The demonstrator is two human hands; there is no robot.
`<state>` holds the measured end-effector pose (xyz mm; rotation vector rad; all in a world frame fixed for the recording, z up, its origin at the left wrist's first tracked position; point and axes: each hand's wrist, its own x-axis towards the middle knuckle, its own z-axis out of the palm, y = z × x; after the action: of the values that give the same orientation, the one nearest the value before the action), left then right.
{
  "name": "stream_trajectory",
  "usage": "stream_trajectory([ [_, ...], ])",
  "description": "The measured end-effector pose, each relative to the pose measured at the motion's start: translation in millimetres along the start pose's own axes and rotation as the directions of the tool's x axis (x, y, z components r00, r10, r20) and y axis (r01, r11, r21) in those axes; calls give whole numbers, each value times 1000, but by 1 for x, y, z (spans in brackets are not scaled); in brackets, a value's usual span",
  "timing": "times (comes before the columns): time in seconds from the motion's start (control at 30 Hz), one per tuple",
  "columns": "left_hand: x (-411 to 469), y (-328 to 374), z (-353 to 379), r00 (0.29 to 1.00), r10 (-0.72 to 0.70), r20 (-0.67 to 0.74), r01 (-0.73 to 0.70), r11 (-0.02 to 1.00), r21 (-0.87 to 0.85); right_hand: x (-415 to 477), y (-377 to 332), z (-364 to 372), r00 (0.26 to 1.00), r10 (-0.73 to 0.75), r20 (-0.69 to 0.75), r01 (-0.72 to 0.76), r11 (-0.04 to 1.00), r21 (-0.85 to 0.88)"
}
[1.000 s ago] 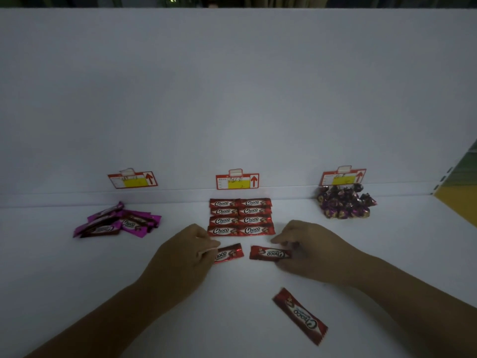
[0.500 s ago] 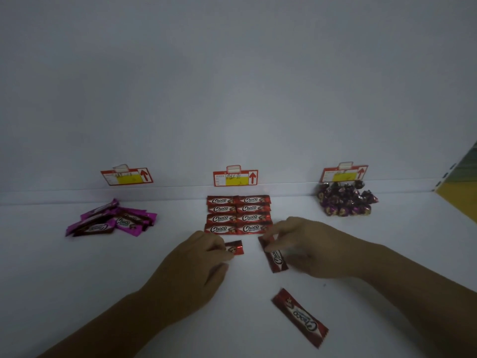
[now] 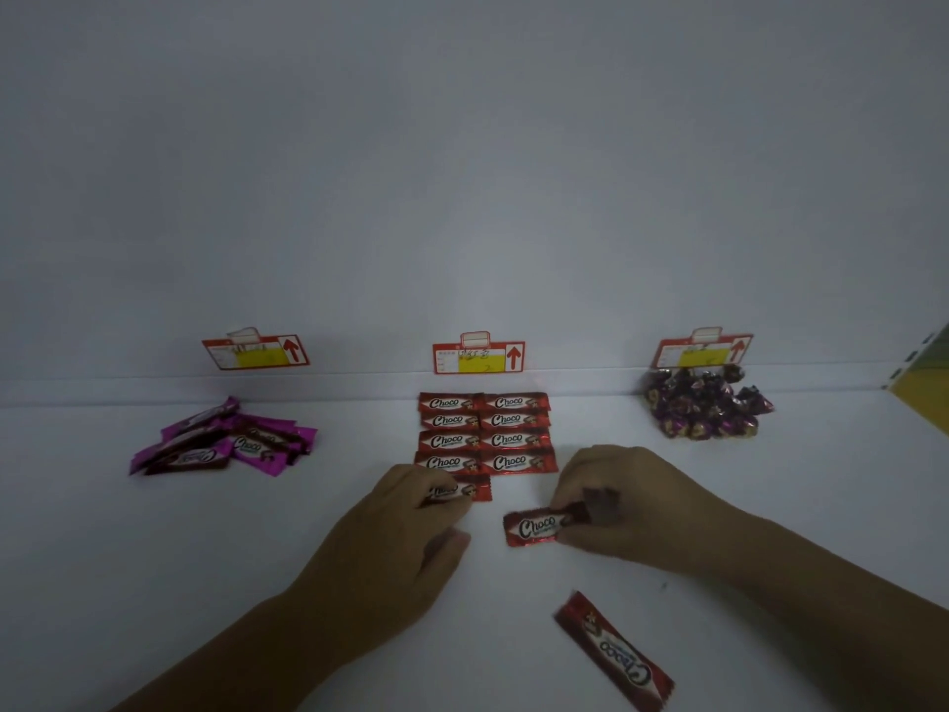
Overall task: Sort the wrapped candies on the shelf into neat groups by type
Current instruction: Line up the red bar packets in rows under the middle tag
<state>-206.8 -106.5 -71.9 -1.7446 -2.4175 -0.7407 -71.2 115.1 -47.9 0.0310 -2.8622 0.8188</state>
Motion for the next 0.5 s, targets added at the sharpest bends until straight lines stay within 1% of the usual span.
stream_trajectory([
  [0.07,0,0,0,1000,-7,-3,7,1000,-14,5,3,4,997,8,-81,-7,1000,16],
  [0.17,1,0,0,1000,-18,5,18,1000,-14,16,3,10,979,-13,-205,5,999,-37],
  [0.23,2,1,-1,999,-29,12,29,999,-20,23,2,17,969,-27,-247,8,997,-77],
  [0.37,2,0,0,999,-36,-1,36,998,-45,24,4,25,958,-32,-286,-3,993,-120],
  [0.5,2,0,0,999,-31,9,32,998,-62,24,7,26,967,-24,-253,-8,992,-123],
])
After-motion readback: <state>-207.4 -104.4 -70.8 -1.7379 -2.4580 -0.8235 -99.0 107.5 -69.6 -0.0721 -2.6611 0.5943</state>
